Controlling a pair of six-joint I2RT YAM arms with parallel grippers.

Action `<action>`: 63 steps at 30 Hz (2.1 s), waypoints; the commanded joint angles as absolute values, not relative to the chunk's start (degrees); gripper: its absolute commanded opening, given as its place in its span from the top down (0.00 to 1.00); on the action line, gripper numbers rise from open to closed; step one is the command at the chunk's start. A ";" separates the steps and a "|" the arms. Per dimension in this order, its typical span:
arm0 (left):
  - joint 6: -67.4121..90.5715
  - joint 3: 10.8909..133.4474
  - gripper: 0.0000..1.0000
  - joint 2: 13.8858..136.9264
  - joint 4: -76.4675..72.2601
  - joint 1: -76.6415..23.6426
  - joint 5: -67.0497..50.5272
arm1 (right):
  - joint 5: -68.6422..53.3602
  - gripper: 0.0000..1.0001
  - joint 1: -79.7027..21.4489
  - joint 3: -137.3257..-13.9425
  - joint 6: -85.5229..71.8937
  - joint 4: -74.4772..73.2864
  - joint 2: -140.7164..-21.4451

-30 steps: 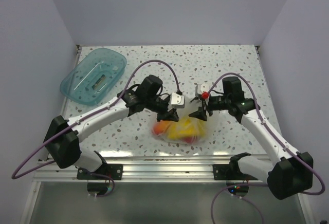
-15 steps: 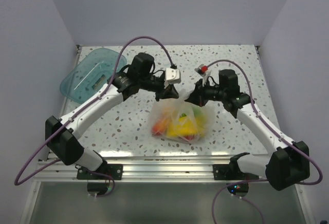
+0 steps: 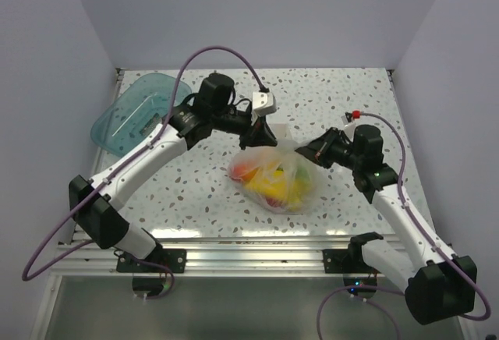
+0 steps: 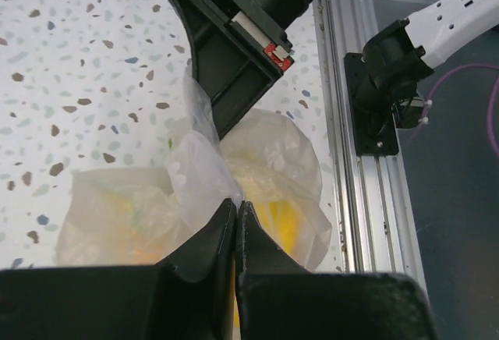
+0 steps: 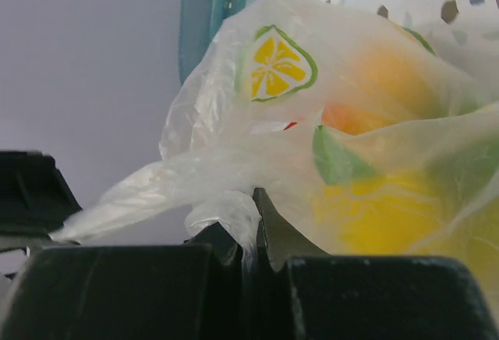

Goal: Place the fake fruits into the plastic bag and tie a complex knot

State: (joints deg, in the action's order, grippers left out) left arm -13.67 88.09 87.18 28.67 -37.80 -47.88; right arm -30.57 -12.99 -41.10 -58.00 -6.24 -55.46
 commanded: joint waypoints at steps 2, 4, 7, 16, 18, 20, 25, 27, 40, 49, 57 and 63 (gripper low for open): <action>-8.19 79.56 1.00 82.97 23.48 -41.74 -48.44 | -26.28 1.00 -11.78 -36.83 -68.73 -4.93 -53.70; -8.09 74.57 1.00 82.53 21.01 -45.43 -46.59 | -26.19 1.00 -11.87 -36.12 -69.17 -3.44 -53.96; -8.26 67.01 1.00 82.00 15.57 -49.30 -41.93 | -25.84 1.00 -11.78 -36.65 -68.82 -2.90 -54.67; -17.39 59.95 1.00 87.00 8.62 -52.38 -21.72 | -28.21 1.00 -11.95 -36.13 -69.35 -1.50 -54.49; -18.19 59.68 1.00 89.20 6.96 -52.56 -18.82 | -29.09 1.00 -12.04 -35.25 -70.04 -0.18 -54.49; -17.49 60.02 1.00 92.00 5.98 -52.47 -15.84 | -29.88 1.00 -12.13 -34.63 -70.66 1.48 -54.67; -15.40 61.00 1.00 94.48 1.42 -51.95 -18.09 | -32.69 1.00 -12.83 -32.70 -72.16 4.13 -54.14; -12.50 60.38 1.00 94.31 -4.45 -50.29 -21.26 | -32.96 1.00 -13.44 -32.00 -71.90 4.22 -53.53; 21.60 58.62 1.00 100.27 -33.21 -43.77 -34.18 | -34.01 1.00 -17.22 -29.97 -75.67 13.16 -54.40; 46.29 54.06 1.00 102.47 -56.39 -42.71 -45.86 | -37.70 1.00 -19.60 -33.31 -68.92 18.30 -61.61; 59.32 50.89 1.00 106.78 -74.88 -42.80 -45.53 | -40.34 0.88 -19.51 -39.81 -43.53 -3.23 -57.92; 61.70 51.68 1.00 108.11 -77.17 -42.80 -45.09 | -41.48 0.46 -18.20 -50.16 -22.19 -22.73 -58.18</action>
State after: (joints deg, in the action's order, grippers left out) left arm 58.26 50.09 108.71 -66.65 -42.17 -44.56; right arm -39.38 -18.41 -44.27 -39.18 -7.97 -57.82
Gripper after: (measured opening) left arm 0.029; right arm 0.513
